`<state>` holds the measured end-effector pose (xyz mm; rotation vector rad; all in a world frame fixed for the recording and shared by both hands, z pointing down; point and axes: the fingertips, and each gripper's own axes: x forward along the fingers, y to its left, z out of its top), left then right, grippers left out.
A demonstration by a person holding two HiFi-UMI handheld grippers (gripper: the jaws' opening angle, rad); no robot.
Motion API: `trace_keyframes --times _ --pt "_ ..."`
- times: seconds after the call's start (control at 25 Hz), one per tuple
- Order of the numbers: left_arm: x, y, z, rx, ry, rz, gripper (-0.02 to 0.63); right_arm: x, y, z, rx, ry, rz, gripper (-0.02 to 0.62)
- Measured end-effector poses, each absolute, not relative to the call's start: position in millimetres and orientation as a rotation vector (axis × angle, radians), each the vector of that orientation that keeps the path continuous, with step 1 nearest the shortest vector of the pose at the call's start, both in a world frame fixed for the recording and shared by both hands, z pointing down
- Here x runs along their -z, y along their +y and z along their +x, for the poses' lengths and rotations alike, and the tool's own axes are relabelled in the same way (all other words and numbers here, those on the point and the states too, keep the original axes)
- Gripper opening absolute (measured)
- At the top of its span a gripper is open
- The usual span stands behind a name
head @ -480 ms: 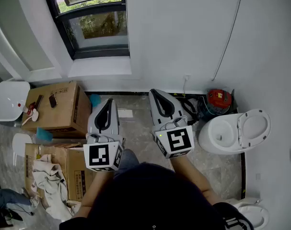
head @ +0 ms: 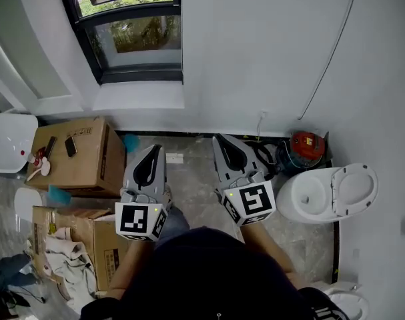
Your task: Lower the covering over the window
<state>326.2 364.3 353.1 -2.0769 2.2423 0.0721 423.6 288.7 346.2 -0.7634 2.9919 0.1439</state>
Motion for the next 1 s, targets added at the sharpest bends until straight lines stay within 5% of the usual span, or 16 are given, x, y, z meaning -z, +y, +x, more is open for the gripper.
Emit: trace_keyframes --times 0.24,0.56,1.0 --pt "-350 309 264 -0.092 2.229 -2.079 0.018 -347 231 364 -0.145 3.001 -0.801 0.012" --pt "-343 248 143 -0.12 2.162 -2.123 0.116 -352 167 240 -0.087 2.998 -0.833 0.013" --pt "-362 189 31 -0.149 2.138 -2.21 0.117 -380 116 138 -0.077 3.024 -0.947 0.012"
